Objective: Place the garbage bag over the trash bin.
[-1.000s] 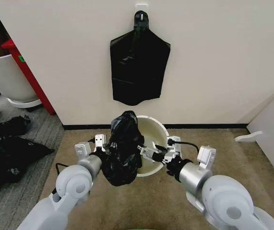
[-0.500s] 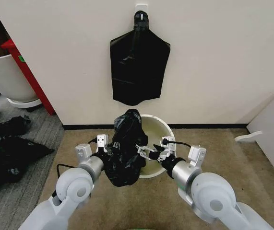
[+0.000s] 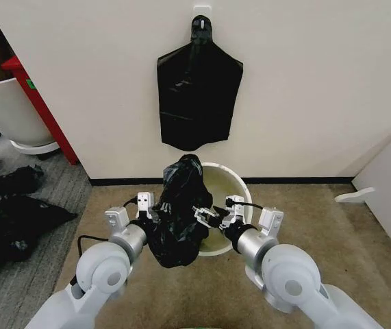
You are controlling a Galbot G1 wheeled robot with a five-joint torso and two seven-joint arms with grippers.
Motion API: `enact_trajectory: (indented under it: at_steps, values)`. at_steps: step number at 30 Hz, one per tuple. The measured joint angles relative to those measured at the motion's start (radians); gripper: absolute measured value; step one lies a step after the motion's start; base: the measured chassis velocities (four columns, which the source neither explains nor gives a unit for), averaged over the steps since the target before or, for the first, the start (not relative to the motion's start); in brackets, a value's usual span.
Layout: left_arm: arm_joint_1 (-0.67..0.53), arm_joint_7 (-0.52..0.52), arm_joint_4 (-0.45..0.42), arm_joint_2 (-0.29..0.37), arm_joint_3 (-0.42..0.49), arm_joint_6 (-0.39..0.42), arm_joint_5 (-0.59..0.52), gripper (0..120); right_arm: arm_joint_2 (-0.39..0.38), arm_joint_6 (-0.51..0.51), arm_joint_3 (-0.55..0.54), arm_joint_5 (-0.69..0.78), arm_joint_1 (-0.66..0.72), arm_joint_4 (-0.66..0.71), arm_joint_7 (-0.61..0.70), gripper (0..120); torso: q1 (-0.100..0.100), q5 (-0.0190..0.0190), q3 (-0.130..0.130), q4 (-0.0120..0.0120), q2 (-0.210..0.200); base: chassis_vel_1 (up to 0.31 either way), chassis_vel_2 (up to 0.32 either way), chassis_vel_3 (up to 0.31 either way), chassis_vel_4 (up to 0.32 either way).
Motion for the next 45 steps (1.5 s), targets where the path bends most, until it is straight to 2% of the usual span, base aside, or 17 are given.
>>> enact_trajectory:
  at_steps: [4,6,7,13,15,17,29,36,45]
  values:
    - [0.002,0.000,-0.001,-0.001,-0.002,-0.001,0.001,0,0.000,0.003,-0.001,-0.001,-0.001,0.000,0.000,51,0.000,0.0000,0.000,0.0000,0.000,0.000,0.000,0.000,0.000]
    - [0.004,0.000,-0.003,-0.002,-0.002,-0.001,0.002,0,0.001,0.005,-0.002,-0.003,-0.003,0.000,0.001,38,0.000,0.0000,0.000,0.0000,0.000,0.000,0.000,0.000,0.000]
    - [0.004,0.000,-0.003,-0.002,-0.002,-0.001,0.002,0,0.001,0.005,-0.002,-0.003,-0.003,0.000,0.001,38,0.000,0.0000,0.000,0.0000,0.000,0.000,0.000,0.000,0.000]
    - [0.015,0.000,-0.009,-0.008,-0.004,-0.002,0.009,0,-0.002,0.011,-0.007,-0.004,-0.004,0.013,0.001,12,0.000,0.0000,0.000,0.0000,0.000,0.000,0.000,0.000,0.000]
    - [0.016,0.000,-0.009,-0.008,-0.004,-0.002,0.010,0,-0.003,0.012,-0.008,-0.004,-0.004,0.015,0.000,8,0.000,0.0000,0.000,0.0000,0.000,0.000,0.000,0.000,0.000]
    - [0.020,-0.001,-0.009,-0.009,-0.006,-0.002,0.013,0,-0.006,0.014,-0.008,-0.003,-0.004,0.027,0.000,0,0.000,0.0000,0.000,0.0000,0.000,0.000,0.000,0.000,0.000]
    - [0.016,-0.006,0.006,-0.020,-0.019,-0.002,0.023,0,-0.025,0.018,0.009,-0.002,-0.017,0.078,-0.003,0,0.000,0.0001,0.000,0.0000,0.000,0.000,0.000,0.000,0.000]
    - [0.010,-0.008,0.028,-0.025,-0.035,-0.002,0.024,0,-0.074,0.027,0.044,-0.025,-0.034,0.125,-0.010,0,0.000,0.0001,0.000,0.0000,0.000,0.000,0.000,0.000,0.000]
    - [0.010,-0.016,0.040,-0.031,-0.038,-0.003,0.024,0,-0.096,0.032,0.062,-0.050,-0.045,0.153,-0.011,0,0.000,0.0001,0.000,0.0000,0.000,0.000,0.000,0.000,0.000]
